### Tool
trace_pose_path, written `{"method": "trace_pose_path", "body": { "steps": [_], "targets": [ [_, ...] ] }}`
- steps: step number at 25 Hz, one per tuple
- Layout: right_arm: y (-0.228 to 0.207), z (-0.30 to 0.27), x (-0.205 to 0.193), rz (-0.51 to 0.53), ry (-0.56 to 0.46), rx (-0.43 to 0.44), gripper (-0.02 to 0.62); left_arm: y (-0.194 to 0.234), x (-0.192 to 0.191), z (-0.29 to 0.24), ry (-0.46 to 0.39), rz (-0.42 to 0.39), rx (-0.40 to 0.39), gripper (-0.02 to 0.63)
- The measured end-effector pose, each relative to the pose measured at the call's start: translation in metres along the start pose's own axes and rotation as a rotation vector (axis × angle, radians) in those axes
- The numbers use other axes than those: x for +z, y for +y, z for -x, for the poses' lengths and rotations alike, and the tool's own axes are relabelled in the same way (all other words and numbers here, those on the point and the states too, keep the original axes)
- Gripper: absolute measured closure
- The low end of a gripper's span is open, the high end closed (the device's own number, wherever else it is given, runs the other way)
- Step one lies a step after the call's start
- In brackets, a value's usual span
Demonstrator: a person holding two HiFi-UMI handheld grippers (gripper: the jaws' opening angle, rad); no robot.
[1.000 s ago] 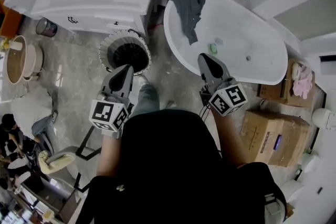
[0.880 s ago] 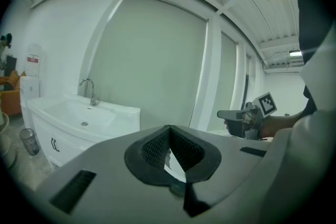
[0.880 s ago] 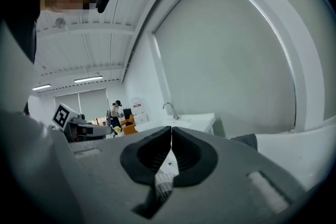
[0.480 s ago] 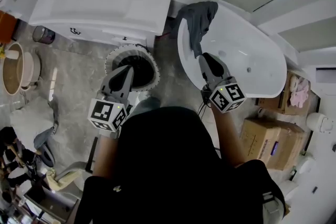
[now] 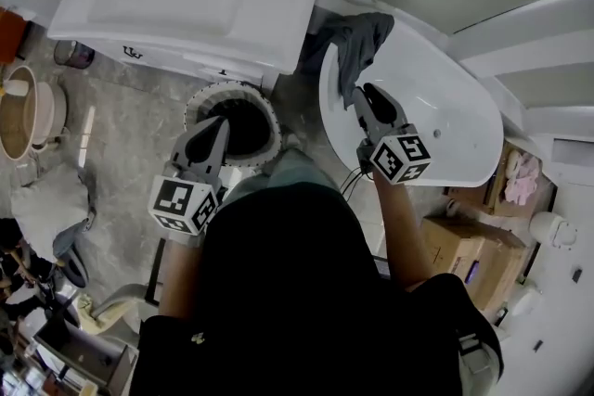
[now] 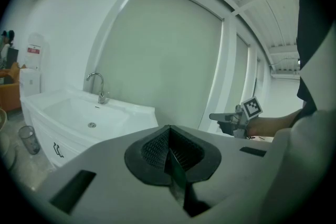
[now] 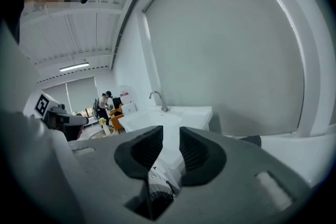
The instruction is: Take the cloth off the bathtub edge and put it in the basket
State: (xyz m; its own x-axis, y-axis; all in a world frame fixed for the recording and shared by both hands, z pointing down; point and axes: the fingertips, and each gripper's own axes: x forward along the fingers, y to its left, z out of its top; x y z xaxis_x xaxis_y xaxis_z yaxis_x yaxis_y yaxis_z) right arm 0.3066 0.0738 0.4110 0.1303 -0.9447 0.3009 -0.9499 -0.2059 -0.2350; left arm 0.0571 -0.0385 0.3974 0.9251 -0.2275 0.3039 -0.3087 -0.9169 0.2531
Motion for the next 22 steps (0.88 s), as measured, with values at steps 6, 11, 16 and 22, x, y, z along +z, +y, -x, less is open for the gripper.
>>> {"method": "trace_pose_path", "body": {
  "steps": [6,11,16,22],
  "targets": [
    [-0.054,-0.040,-0.004,0.005,0.073,-0.007,0.476,0.009,0.003,-0.024,0.022,0.031,0.063,0.591],
    [-0.107,-0.077,-0.019,-0.017,0.158,-0.020,0.433,0.015,0.007,-0.047,0.041,0.053,0.126,0.591],
    [-0.158,-0.121,-0.048,-0.005,0.262,-0.027,0.376,0.022,0.003,-0.067,0.069,0.080,0.188,0.591],
    [-0.207,-0.174,-0.091,-0.003,0.380,-0.034,0.277,0.022,-0.008,-0.079,0.119,0.098,0.258,0.591]
  ]
}}
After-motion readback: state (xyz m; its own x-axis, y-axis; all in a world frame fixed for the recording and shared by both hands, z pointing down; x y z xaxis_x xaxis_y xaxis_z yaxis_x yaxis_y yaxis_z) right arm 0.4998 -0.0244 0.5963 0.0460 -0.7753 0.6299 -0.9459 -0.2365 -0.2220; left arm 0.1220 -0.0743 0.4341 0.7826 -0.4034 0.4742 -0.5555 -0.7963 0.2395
